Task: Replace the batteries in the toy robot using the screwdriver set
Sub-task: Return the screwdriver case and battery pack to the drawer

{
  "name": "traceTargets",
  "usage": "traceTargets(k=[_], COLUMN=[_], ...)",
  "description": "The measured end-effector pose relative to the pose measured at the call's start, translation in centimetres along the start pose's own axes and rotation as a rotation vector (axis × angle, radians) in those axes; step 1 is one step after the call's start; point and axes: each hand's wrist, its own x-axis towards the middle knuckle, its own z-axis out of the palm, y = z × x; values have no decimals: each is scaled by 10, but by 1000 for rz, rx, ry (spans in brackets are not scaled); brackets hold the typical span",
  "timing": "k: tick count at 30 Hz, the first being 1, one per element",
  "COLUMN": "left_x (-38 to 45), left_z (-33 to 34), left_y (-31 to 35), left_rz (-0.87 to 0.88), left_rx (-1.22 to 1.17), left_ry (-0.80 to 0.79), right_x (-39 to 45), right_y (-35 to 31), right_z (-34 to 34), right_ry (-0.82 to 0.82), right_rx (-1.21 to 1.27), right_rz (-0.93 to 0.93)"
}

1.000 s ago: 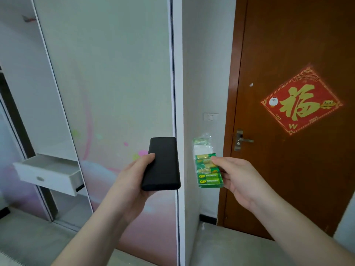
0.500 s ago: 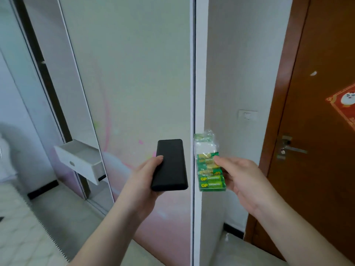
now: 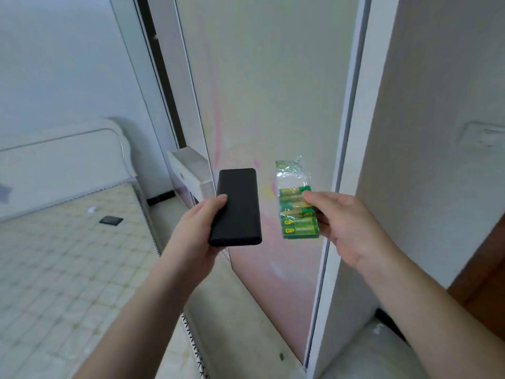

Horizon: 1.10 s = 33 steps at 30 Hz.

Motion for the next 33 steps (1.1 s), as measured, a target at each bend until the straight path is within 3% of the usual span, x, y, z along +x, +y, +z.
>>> traceTargets(k=[14,25,33], left_x=[85,175,213], left_z=[-106,-109,-114], left_y=[10,18,28], left_rz=[2,15,80], left_rx=[-23,-40,-60], left_ry=[258,288,426], right_x=[101,192,245], right_y=[47,55,64], right_z=[127,158,188], right_ry=[-225,-269,-364], right_rx=[-63,-22,-7], right_rz=[76,98,91])
